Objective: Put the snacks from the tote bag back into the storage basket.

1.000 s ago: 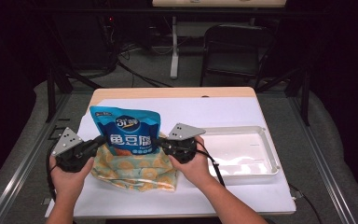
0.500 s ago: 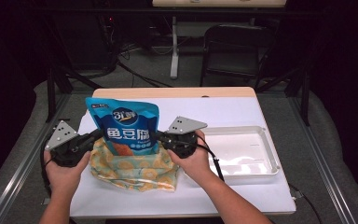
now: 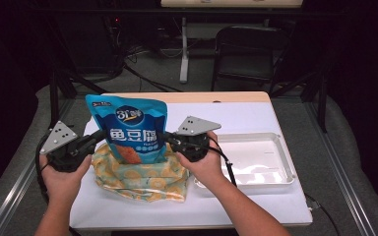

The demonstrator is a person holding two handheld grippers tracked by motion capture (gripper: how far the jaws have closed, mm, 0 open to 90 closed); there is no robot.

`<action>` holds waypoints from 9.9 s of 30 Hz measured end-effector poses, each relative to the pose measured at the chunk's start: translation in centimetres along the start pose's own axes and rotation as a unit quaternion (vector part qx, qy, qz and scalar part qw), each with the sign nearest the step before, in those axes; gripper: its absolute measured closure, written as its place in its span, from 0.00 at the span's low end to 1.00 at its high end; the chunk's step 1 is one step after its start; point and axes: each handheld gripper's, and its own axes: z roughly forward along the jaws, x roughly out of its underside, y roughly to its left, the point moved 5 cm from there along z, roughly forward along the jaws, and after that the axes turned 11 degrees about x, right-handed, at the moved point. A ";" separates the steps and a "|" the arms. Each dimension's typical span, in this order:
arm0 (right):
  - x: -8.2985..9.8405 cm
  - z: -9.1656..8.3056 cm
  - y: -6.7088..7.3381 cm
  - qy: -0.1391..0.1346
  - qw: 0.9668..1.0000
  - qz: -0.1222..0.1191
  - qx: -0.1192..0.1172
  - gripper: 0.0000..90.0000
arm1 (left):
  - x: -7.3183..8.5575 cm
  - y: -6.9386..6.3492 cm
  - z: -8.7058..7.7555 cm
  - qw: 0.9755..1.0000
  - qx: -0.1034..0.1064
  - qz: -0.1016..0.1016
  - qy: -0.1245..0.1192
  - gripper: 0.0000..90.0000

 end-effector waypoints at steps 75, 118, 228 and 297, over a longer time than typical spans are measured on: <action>-0.4 -6.3 -5.6 -0.024 0.997 0.027 0.075 1.00 | -5.2 -3.9 6.2 0.997 0.066 0.032 -0.014 1.00; 4.5 -13.7 -10.6 -0.020 0.980 0.063 0.187 1.00 | -6.0 -10.0 14.7 0.987 0.151 0.048 -0.007 1.00; 13.4 -13.2 -15.8 0.063 0.968 0.131 0.203 0.95 | -0.1 -13.3 22.1 0.982 0.172 0.028 0.066 0.99; 10.1 -18.1 -13.2 0.034 0.971 0.126 0.201 0.72 | -2.1 -12.3 17.2 0.983 0.186 -0.010 -0.002 0.61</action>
